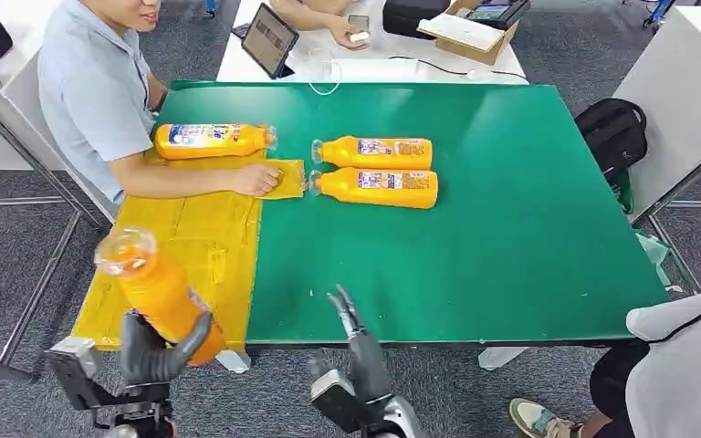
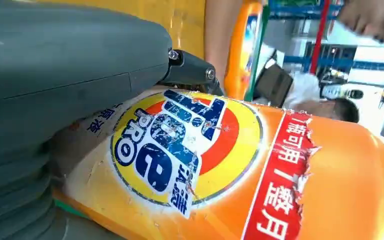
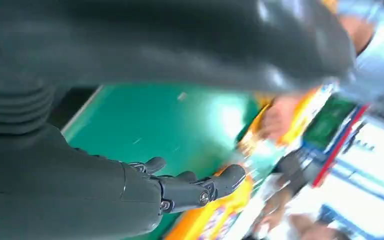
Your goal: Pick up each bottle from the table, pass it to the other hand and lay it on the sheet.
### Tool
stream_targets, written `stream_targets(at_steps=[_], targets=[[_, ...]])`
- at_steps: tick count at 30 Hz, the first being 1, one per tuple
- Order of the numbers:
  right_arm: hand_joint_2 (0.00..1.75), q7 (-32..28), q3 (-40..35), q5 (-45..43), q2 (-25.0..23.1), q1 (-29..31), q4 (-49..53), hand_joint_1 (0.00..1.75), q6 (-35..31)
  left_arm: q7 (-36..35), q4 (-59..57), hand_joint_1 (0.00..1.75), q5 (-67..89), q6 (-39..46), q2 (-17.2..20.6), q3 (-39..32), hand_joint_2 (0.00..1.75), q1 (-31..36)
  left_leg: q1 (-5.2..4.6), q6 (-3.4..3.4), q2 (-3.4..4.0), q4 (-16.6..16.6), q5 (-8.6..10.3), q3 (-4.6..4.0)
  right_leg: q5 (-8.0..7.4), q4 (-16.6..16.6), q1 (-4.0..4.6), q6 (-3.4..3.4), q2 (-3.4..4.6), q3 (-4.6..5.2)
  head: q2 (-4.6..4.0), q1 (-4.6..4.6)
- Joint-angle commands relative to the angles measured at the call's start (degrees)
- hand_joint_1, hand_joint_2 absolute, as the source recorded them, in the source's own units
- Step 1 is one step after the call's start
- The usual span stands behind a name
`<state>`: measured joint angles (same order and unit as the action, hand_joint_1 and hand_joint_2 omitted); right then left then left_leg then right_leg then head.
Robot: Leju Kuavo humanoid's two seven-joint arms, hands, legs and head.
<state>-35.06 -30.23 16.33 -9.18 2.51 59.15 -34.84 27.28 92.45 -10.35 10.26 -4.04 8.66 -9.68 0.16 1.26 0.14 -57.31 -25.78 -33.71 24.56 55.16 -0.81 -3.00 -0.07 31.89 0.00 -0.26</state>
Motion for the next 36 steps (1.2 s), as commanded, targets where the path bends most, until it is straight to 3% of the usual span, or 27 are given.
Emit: stream_targets(at_steps=[1,2,3,4,7,17,25,27,28,29,34,35,36], targets=[[0.00,-1.21,8.71,-2.09,-1.01,-0.34,-1.55,0.00,1.80,-2.72,-3.12,1.75,0.31,-0.57,-0.89,-7.28,1.75,3.58,0.03,-0.05,-0.06,-0.01,-0.01,0.10,0.03,0.02,0.03,0.11,-0.05,-0.11,0.00,0.02],[0.00,-1.72,8.10,-1.97,-1.03,-0.02,-1.96,0.00,2.23,-1.52,-5.80,1.75,8.50,5.04,0.27,-5.94,1.75,5.01,0.03,-0.07,-0.07,-0.02,-0.04,0.16,0.06,0.05,0.04,0.14,-0.06,-0.17,0.00,0.00],[0.00,-1.87,8.05,-2.05,-1.13,0.15,-2.19,0.00,2.22,-1.33,-7.40,1.75,8.63,5.16,0.32,-5.91,1.75,5.92,0.04,-0.06,-0.09,0.02,0.01,0.11,0.02,-0.02,0.04,0.11,-0.08,-0.13,0.00,0.00],[0.00,-2.34,7.68,-2.34,-1.17,0.41,-2.44,0.00,2.62,-1.90,-11.91,1.75,23.76,14.58,2.27,-3.61,1.75,7.73,0.02,-0.05,-0.13,0.07,0.05,0.11,0.01,-0.04,0.02,0.09,-0.12,-0.12,0.00,0.00],[0.00,-2.89,6.89,-2.50,-1.32,0.85,-1.36,0.00,3.40,-4.30,-20.86,1.75,39.13,19.23,4.91,-0.19,1.75,11.79,0.00,-0.09,-0.25,0.15,0.09,0.23,0.03,-0.08,0.01,0.14,-0.24,-0.27,0.00,0.00],[0.00,-2.65,4.04,-1.60,-1.94,3.81,-4.45,0.00,7.30,-14.06,-53.43,1.75,65.56,26.04,5.94,3.27,1.75,27.65,-0.01,-0.09,-0.25,0.12,0.12,0.29,0.00,-0.05,-0.01,0.14,-0.23,-0.34,0.00,0.02],[0.00,-3.28,4.33,-2.52,-2.23,3.53,-5.03,0.00,7.37,-14.56,-64.20,1.69,68.68,21.60,4.21,3.89,1.75,34.48,0.01,-0.08,-0.14,0.08,0.10,0.50,-0.03,0.02,0.02,0.11,-0.11,-0.50,0.00,0.00],[0.00,-3.02,5.17,-2.50,-2.24,2.36,-3.09,0.00,6.51,-13.84,-66.03,1.41,67.71,17.57,2.99,3.59,1.75,35.84,0.00,-0.15,-0.15,0.08,0.15,0.57,-0.03,0.04,0.01,0.12,-0.12,-0.57,0.00,0.00],[0.00,-2.41,6.27,-3.19,-2.14,1.88,-2.45,0.00,6.48,-13.87,-67.06,0.40,67.86,14.61,2.40,4.33,1.75,36.59,0.00,-0.14,-0.19,0.08,0.15,0.60,-0.03,0.04,0.01,0.12,-0.17,-0.62,0.00,-0.02],[0.00,-2.23,6.79,-3.34,-1.96,1.81,-2.55,0.00,6.73,-14.04,-67.24,0.07,67.42,12.70,2.09,4.48,1.75,36.64,0.01,-0.16,-0.24,0.10,0.20,0.60,-0.06,0.04,0.01,0.16,-0.20,-0.63,0.00,0.00],[0.00,-3.15,7.38,-2.52,-1.93,2.68,-5.10,0.00,6.89,-11.58,-66.26,0.00,62.85,6.17,1.93,3.22,1.75,35.85,-0.03,-0.15,-0.25,0.15,0.15,1.09,0.03,0.02,-0.02,0.18,-0.17,-0.74,0.00,-0.02],[0.00,-3.62,7.57,-2.36,-2.17,3.13,-5.94,0.00,6.67,-9.53,-65.23,0.00,59.50,3.21,1.73,1.64,0.00,35.44,-0.02,-0.16,-0.27,0.20,0.21,1.05,-0.02,-0.02,-0.01,0.22,-0.18,-0.67,0.00,0.00],[0.00,-3.62,7.57,-2.36,-2.17,3.13,-5.94,0.00,6.67,-9.53,-65.23,0.00,59.50,3.21,1.73,1.64,0.00,35.44,-0.05,-0.14,-0.32,0.16,0.14,1.26,0.11,0.02,-0.04,0.21,-0.25,-0.76,0.00,-0.02]])
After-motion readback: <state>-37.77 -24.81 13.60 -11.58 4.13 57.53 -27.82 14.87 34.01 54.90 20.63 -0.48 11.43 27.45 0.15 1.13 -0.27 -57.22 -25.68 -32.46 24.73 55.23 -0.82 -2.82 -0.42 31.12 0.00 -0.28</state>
